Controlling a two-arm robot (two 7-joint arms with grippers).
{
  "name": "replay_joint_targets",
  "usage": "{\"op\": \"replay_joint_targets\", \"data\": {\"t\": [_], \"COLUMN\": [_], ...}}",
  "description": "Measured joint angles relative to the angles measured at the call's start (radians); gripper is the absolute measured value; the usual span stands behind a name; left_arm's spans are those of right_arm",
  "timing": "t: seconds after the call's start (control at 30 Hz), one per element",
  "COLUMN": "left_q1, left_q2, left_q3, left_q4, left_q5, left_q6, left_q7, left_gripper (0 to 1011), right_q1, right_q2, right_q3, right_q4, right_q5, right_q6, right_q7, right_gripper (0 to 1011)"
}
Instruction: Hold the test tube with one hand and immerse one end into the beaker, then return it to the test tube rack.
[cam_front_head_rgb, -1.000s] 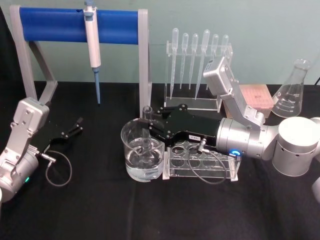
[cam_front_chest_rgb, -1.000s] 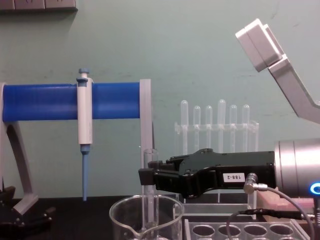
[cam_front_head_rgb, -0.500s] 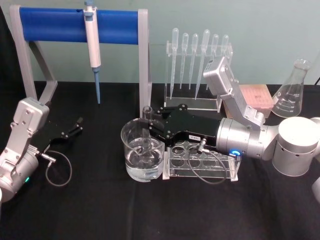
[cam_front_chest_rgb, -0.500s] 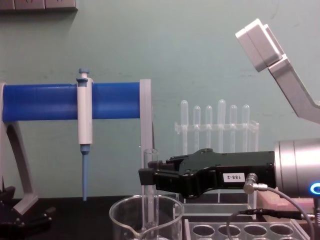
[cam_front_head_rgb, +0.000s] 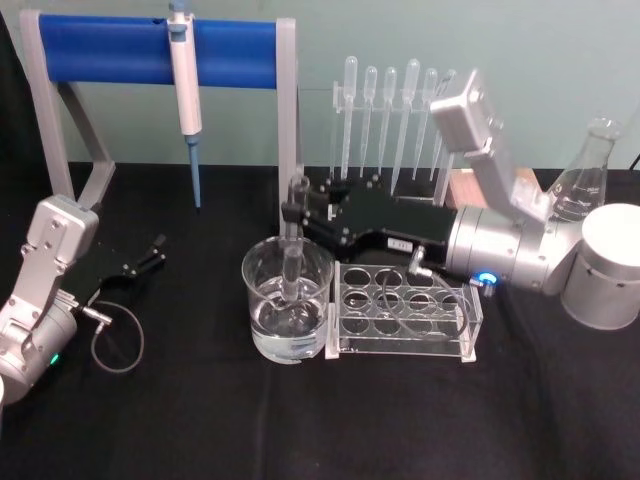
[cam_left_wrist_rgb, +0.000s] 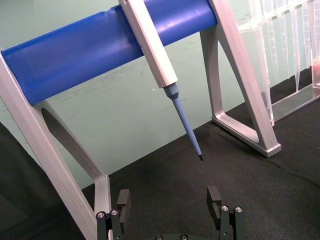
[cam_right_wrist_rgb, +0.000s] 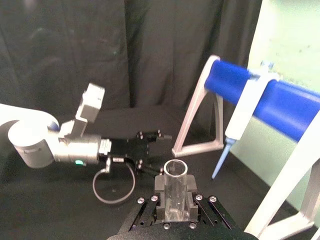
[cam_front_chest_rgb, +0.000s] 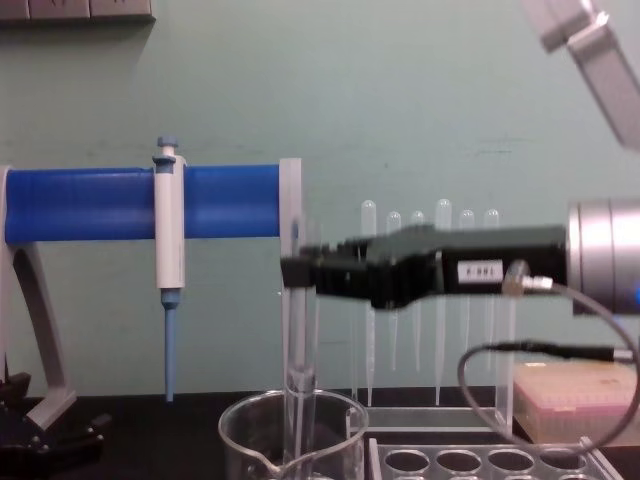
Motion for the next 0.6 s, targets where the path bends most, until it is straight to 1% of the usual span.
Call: {"op": "replay_joint_targets", "data": {"t": [0.17, 0.33, 0.37, 0.5, 0.6], "left_q1": [0.0, 0.0, 0.0, 0.0, 0.0], "left_q2": [0.0, 0.0, 0.0, 0.0, 0.0], "left_q3": [0.0, 0.0, 0.0, 0.0, 0.0], "left_q4": [0.0, 0.0, 0.0, 0.0, 0.0], "left_q5": [0.0, 0.0, 0.0, 0.0, 0.0], "left_q6": [0.0, 0.0, 0.0, 0.0, 0.0], "left_q7": [0.0, 0.0, 0.0, 0.0, 0.0], "left_gripper": [1000, 1000, 1000, 1000, 1000], "right_q1": [0.009, 0.015, 0.016, 0.016, 0.006], "right_q2": [0.015, 0.037, 0.047, 0.072, 0.104], "right_q3": [0.019, 0.046, 0.055, 0.073, 0.093], "right_q4": [-0.038, -0.089, -0.106, -0.142, -0.174], "right_q5": [0.028, 0.065, 0.076, 0.101, 0.124], "right_q6": [0.016, 0.034, 0.041, 0.053, 0.055], "right_q7": [0.0, -0.013, -0.018, -0.025, -0.028], "right_gripper": [242, 242, 242, 242, 242]}}
